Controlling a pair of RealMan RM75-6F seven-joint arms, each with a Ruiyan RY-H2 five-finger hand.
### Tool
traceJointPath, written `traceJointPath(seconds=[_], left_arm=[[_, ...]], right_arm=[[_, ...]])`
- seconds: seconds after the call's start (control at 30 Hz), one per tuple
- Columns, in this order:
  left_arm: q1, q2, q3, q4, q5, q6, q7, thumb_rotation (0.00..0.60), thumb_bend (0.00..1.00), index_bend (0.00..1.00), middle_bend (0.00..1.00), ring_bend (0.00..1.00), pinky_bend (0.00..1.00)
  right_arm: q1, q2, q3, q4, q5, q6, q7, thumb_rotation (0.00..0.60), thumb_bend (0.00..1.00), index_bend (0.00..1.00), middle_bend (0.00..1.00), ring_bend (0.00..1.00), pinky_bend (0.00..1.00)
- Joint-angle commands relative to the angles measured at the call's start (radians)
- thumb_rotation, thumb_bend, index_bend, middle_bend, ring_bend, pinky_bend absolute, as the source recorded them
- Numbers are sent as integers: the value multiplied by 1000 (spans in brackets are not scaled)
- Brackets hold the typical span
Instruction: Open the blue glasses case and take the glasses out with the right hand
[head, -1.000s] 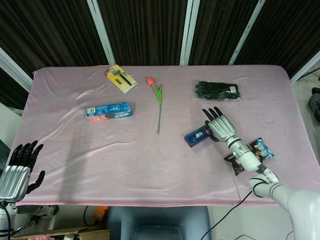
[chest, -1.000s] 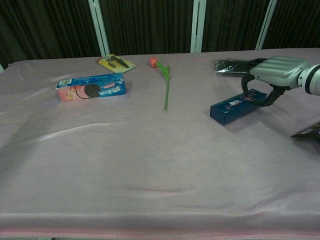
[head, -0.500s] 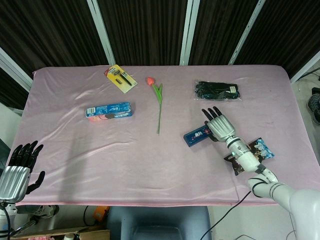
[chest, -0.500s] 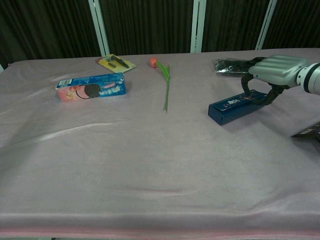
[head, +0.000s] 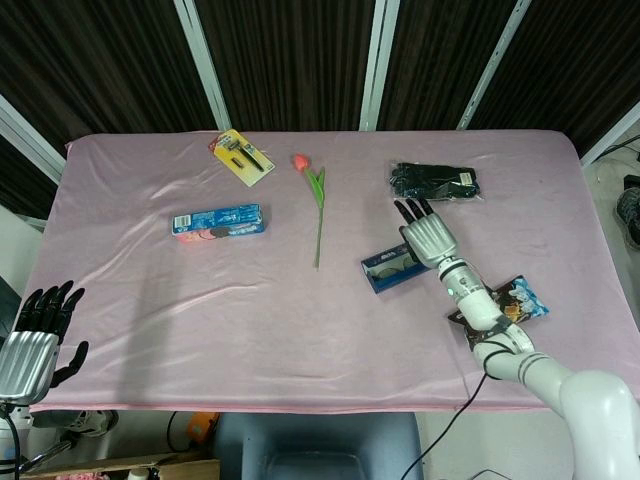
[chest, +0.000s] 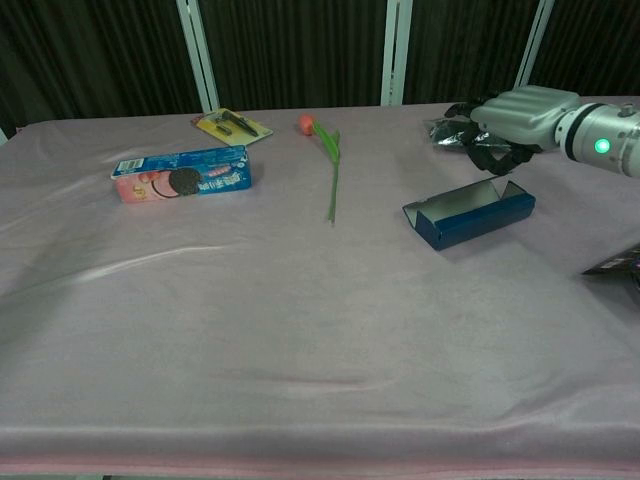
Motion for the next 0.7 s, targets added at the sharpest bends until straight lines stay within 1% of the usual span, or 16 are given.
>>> traceJointPath(seconds=[0.03,0.07,0.1,0.13,0.2,0.27,0.3,0.33,0.4,0.43,0.5,0.53,0.63,0.7], left_arm=[[-4,-2,-3,-2,-11,-12,8,600,381,0,0,0,14],[-5,-2,-3,-3,-12,-14,10,600,381,0,0,0,14],[-6,-2,-3,-4,-13,-16,11,600,381,0,0,0,14],[-6,-2,-3,-3,-13,-16,11,600,382,0,0,0,14],[-6,-1,-3,-2,-15,-18,10,600,382,0,0,0,14],[-7,1,-3,-1,-18,-21,5,600,381,0,0,0,14],[-7,2,-4,-1,-20,-21,2,600,381,0,0,0,13],[-7,3,-4,-2,-19,-20,-1,600,381,0,0,0,13],[-6,5,-3,-2,-14,-16,-4,600,381,0,0,0,14],[-5,5,-1,-2,-9,-13,-5,600,381,0,0,0,14],[-5,4,1,-2,-1,-9,-4,600,381,0,0,0,14],[-5,3,3,-3,2,-9,-2,600,381,0,0,0,14],[-7,1,7,-5,8,-13,5,600,382,0,0,0,14],[-8,0,9,-5,12,-14,8,600,382,0,0,0,14]], right_arm=[[91,-101,79,144,82,-70,-71,600,830,637,156,86,0],[107,-122,99,176,108,-89,-85,600,821,569,156,85,0],[121,-140,118,200,134,-105,-95,600,793,453,152,81,0],[135,-156,139,223,161,-117,-104,600,767,381,149,76,0],[145,-166,152,240,178,-117,-114,600,731,323,143,73,0],[140,-158,149,231,176,-102,-114,600,683,301,140,73,0],[133,-148,145,217,171,-89,-108,600,633,296,137,72,0],[117,-126,135,183,157,-67,-95,600,564,290,132,71,0],[85,-80,113,106,129,-26,-69,600,460,284,123,66,0],[58,-40,96,38,107,4,-50,600,420,286,117,61,0],[15,27,68,-78,80,35,-25,600,399,298,107,51,0],[-11,75,51,-159,72,40,-10,600,398,310,101,44,0],[-56,181,19,-338,78,13,21,600,398,333,93,29,0],[-69,226,-2,-412,78,-12,32,600,398,349,91,20,0]])
